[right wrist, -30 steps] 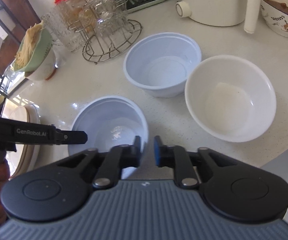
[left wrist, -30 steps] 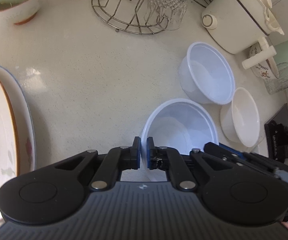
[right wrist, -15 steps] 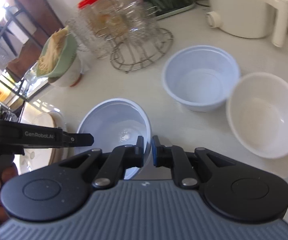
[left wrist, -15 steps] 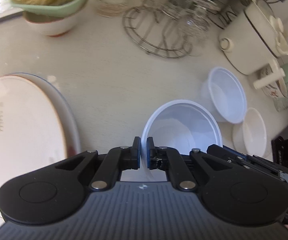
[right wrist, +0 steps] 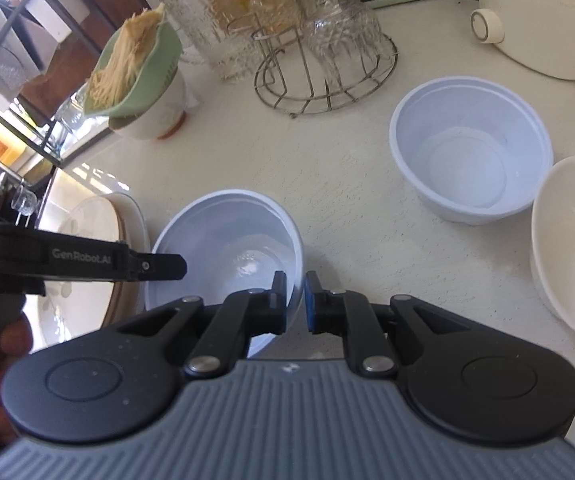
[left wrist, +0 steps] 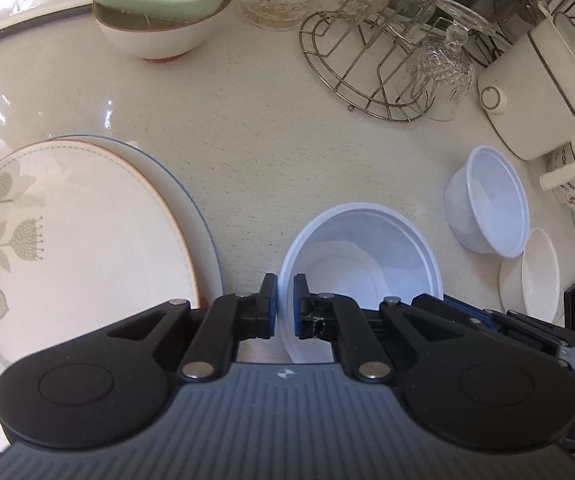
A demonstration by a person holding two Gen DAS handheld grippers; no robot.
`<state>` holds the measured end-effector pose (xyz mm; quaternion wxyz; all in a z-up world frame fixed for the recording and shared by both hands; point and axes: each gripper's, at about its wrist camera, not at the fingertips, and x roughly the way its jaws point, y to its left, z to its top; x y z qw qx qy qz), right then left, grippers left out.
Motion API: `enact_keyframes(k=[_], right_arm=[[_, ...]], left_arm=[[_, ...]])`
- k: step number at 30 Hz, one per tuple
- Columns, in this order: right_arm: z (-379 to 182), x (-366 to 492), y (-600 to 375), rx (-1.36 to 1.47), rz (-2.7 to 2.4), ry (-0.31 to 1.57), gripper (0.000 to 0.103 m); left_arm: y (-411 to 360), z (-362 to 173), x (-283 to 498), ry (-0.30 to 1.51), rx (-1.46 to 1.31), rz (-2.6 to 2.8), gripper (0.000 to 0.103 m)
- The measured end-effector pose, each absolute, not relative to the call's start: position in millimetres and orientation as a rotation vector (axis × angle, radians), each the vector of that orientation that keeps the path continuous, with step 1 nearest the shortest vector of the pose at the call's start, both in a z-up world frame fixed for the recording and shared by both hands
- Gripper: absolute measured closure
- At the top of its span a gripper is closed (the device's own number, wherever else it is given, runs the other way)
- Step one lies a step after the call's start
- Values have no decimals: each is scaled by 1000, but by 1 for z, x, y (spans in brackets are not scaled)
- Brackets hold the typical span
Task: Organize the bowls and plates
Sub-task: 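Lift the white plastic bowl with both grippers and carry it toward another plastic bowl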
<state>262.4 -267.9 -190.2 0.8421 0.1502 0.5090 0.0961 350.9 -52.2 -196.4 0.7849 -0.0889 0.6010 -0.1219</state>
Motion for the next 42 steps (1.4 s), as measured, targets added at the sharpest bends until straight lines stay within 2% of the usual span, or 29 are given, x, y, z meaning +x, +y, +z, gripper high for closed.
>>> enact_keyframes(k=[4, 8, 10, 11, 12, 35, 42], right_arm=[[-193, 262, -267, 318, 209, 1091, 90], [-192, 261, -268, 331, 203, 1087, 88], [-190, 261, -269, 329, 193, 1077, 79], [-188, 260, -270, 331, 187, 1067, 71], [-185, 260, -271, 332, 181, 1055, 68], [-84, 206, -248, 245, 67, 778, 69], [-64, 189, -242, 233, 25, 730, 69]], left_arm=[[-48, -195, 347, 1295, -169, -252, 94], [-43, -188, 345, 1279, -162, -241, 77], [-39, -181, 342, 1259, -168, -239, 74], [-38, -178, 341, 1253, -170, -235, 73], [-36, -175, 341, 1244, -171, -232, 72], [-17, -54, 297, 969, -120, -375, 72], [-15, -38, 282, 919, -111, -430, 72]])
